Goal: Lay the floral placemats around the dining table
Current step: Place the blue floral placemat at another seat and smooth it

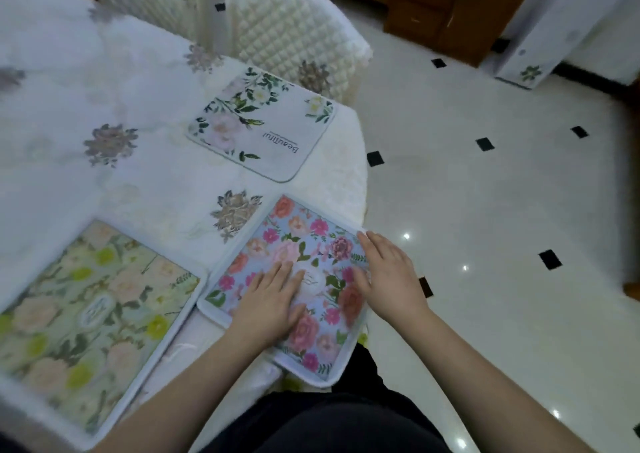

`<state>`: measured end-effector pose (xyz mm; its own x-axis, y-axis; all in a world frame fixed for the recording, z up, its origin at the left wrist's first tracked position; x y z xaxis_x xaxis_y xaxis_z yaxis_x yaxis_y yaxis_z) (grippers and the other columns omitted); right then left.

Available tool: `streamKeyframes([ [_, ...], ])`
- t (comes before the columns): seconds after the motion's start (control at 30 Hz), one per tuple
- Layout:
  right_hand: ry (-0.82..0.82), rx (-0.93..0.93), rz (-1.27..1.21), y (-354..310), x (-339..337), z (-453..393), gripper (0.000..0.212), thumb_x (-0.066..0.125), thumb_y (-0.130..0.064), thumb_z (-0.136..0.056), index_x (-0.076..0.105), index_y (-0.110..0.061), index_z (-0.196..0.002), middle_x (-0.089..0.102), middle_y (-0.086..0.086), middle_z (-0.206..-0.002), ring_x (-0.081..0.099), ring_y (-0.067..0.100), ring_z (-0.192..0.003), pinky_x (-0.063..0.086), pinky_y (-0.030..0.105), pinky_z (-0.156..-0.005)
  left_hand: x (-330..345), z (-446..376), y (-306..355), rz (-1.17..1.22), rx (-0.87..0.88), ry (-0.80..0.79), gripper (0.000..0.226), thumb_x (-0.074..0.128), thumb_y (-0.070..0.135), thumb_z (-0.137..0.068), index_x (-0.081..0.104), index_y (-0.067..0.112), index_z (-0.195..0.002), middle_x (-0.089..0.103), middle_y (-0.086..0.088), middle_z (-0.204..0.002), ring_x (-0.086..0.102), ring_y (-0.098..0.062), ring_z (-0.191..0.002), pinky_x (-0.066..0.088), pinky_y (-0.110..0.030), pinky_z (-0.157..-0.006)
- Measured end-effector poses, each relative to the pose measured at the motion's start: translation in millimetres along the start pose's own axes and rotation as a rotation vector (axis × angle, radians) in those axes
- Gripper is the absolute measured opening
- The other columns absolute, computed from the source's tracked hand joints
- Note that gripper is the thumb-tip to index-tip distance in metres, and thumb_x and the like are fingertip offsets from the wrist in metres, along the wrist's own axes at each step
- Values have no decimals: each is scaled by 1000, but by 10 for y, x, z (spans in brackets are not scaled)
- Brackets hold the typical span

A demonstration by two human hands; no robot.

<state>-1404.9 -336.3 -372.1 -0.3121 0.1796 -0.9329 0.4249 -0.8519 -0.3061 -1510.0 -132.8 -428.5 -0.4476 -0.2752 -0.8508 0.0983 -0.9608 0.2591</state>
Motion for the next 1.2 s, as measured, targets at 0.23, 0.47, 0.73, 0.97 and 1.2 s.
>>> streamKeyframes([
  [0.23, -173, -280, 40, 0, 192, -850, 62, 40, -40, -102, 22, -15, -155, 25, 6, -161, 22, 21, -148, 15, 37, -120, 146, 65, 79, 51, -287, 71, 71, 23, 56, -95, 23, 22, -157, 14, -6, -165, 18, -30, -151, 14, -49, -121],
  [0.47, -301, -476, 94, 27, 333, -1297, 68, 44, -42, -100, 15, -17, -156, 21, 9, -162, 20, 25, -148, 18, 39, -119, 282, 115, 234, 147, -588, 103, 69, 31, 59, -90, 51, 20, -144, 46, -8, -152, 48, -32, -136, 41, -53, -105],
  [0.73, -404, -555, 209, 63, 485, -1368, 69, 48, -41, -96, 17, -23, -155, 7, 18, -162, 9, 35, -149, 21, 48, -117, 577, 307, 527, 335, -887, 198, 83, 10, 74, -83, 8, 37, -158, -10, -10, -165, -1, -34, -153, 13, -51, -120],
  [0.97, -416, -496, 215, 57, 523, -1372, 75, 45, -44, -96, 7, -20, -156, -4, 22, -162, 4, 37, -149, 14, 47, -118, 654, 245, 825, 516, -1118, 168, 64, 20, 65, -99, -20, 46, -145, -12, -34, -159, -3, -46, -150, 9, -49, -121],
  [1.2, -402, -491, 153, 196, 530, -1372, 80, 46, -53, -95, 7, -19, -156, 0, 17, -163, 3, 32, -150, 5, 44, -120, 672, 267, 833, 513, -1107, 191, 65, 25, 64, -98, 8, 41, -156, 2, -34, -160, 6, -44, -150, 14, -50, -120],
])
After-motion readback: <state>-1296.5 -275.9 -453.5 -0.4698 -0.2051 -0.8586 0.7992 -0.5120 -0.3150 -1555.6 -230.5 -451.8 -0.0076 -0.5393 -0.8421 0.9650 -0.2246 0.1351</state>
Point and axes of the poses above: each hand's wrist, its own z-axis away from the middle knuckle, its own x-axis out of the palm, y = z × x, the point moved 1 cm from there along -z, towards the middle knuckle
